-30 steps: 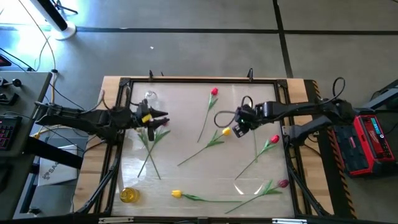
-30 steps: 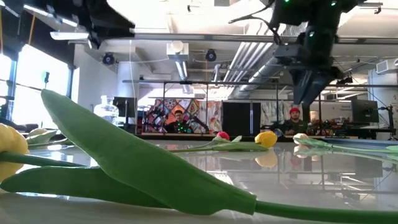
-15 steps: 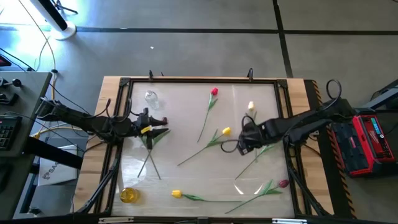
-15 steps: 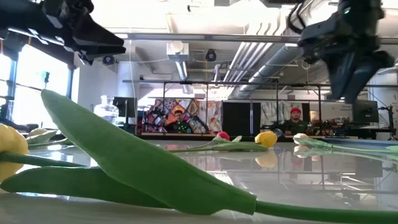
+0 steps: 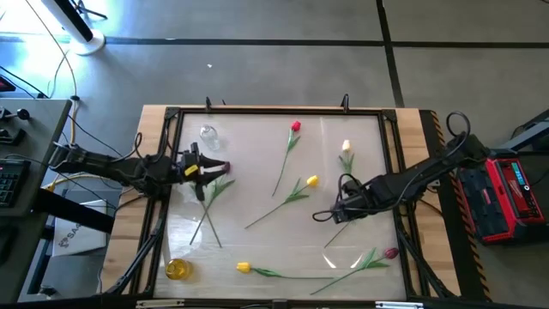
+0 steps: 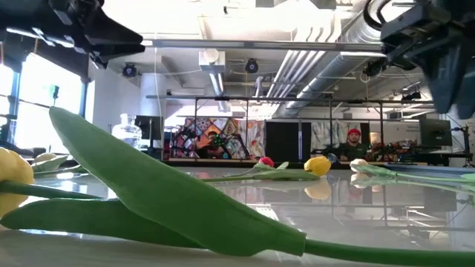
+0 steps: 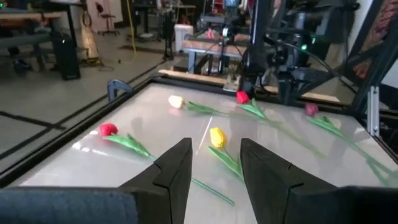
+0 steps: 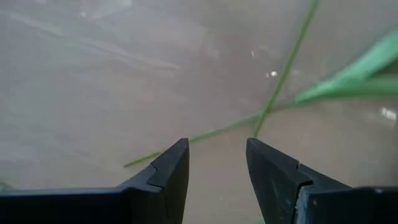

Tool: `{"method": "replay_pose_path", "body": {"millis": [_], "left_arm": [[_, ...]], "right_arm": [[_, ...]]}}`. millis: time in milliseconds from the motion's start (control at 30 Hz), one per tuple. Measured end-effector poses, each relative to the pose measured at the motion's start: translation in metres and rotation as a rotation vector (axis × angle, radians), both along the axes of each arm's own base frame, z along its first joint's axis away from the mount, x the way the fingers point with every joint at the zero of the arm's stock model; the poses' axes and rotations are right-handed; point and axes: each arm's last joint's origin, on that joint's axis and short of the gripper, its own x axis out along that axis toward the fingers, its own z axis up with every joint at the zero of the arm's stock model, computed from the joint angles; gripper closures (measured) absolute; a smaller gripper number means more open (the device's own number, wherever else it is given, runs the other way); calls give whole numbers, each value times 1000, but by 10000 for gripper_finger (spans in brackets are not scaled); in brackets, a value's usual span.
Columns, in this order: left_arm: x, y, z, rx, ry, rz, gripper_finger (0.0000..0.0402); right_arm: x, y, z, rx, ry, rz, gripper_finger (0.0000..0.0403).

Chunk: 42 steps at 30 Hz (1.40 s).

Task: Sort flowers into vase by color
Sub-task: Put the bottom red flower into the transparent vase

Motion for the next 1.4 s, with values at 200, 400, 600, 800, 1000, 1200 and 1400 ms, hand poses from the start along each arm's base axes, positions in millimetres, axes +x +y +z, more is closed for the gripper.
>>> {"method": "replay_pose_path", "body": {"millis": [200, 400, 600, 800, 1000, 1200, 1400], "left_arm": [[-3, 5, 21, 11, 69, 39, 275], [-10, 10, 60, 34, 103, 42, 275], [-12, 10, 69, 59, 103, -8, 275], [-11, 11, 61, 88, 196, 34, 275], [-11, 13, 52, 120, 292, 87, 275], [-4, 13, 54, 154, 279, 82, 275], [20, 24, 62, 151, 265, 66, 275]], "right_arm": [[-6, 10, 0, 33, 30, -102, 253], [-14, 23, 0, 26, 31, -139, 253], [-26, 34, -1, -40, 19, -262, 253], [-39, 38, -1, -81, 53, -452, 253], [-40, 36, -1, -57, 128, -476, 253], [-37, 31, -1, -61, 135, -465, 253], [-37, 21, -1, -109, 176, -342, 253]]}}
